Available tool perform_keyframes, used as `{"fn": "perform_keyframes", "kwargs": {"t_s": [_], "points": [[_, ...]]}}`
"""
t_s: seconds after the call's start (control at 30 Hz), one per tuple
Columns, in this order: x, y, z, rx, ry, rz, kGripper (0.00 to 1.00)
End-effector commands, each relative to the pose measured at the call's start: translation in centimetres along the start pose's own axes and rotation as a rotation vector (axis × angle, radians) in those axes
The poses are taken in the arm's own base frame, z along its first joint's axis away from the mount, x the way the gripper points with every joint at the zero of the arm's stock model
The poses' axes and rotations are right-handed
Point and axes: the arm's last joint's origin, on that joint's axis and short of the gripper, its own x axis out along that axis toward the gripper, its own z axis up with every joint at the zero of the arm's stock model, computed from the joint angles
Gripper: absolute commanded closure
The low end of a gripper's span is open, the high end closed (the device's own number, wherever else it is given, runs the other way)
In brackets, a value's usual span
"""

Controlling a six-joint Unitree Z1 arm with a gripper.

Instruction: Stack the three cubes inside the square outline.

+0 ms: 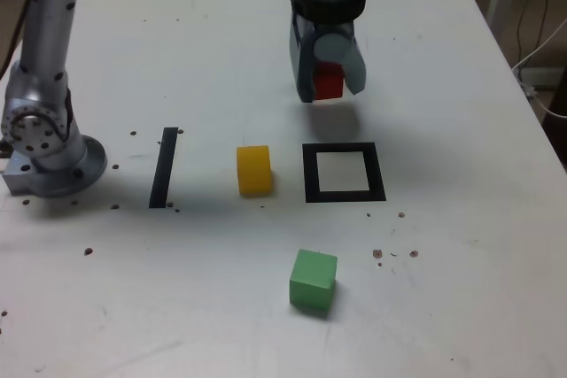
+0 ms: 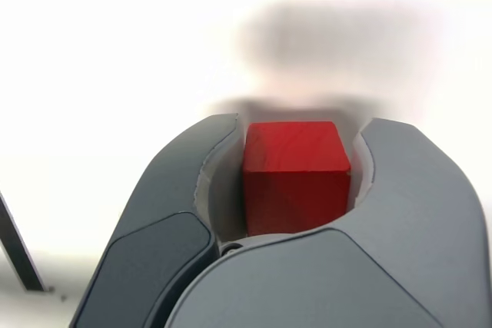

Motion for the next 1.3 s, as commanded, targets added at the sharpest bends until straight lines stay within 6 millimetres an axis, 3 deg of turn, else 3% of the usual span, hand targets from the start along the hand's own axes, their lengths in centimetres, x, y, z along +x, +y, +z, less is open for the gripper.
{"fn": "perform_keyframes", "kwargs": {"t_s": [0.0,0.5,1.27], "points": [[-0.9,-1.1,-0.2,0.015,0.000,0.004,0.88],[-0.9,-8.6,0.1,0.075,-0.003,-0.011,0.88],[1.8,-10.9,-1.1,0.094,0.010,-0.059,0.88]]}}
